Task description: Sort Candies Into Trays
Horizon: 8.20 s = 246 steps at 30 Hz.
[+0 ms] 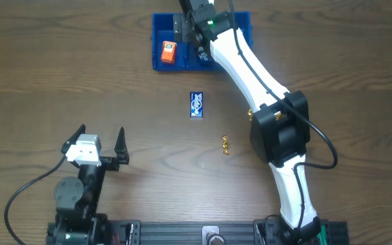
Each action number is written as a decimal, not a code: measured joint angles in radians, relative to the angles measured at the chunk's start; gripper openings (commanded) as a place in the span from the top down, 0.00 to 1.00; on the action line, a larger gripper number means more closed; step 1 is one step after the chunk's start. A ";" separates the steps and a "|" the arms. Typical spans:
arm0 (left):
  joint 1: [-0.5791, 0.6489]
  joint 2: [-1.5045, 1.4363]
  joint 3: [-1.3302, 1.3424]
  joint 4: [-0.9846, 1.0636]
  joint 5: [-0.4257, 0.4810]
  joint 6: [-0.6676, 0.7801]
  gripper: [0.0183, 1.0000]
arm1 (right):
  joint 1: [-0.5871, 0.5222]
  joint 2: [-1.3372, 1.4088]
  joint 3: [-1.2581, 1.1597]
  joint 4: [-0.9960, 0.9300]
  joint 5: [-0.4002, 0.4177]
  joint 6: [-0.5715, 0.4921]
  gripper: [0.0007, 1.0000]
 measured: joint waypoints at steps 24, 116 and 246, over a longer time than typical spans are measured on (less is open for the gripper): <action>0.000 0.000 0.000 0.000 0.000 0.000 0.00 | 0.186 -0.174 -0.399 -0.333 -0.166 0.235 0.00; 0.000 0.000 0.000 0.000 0.000 0.000 0.00 | -0.028 0.006 -0.010 -0.037 -0.046 0.004 0.43; 0.000 0.000 0.000 0.000 0.003 0.000 0.00 | -0.065 -0.779 -0.723 0.126 0.001 0.093 0.96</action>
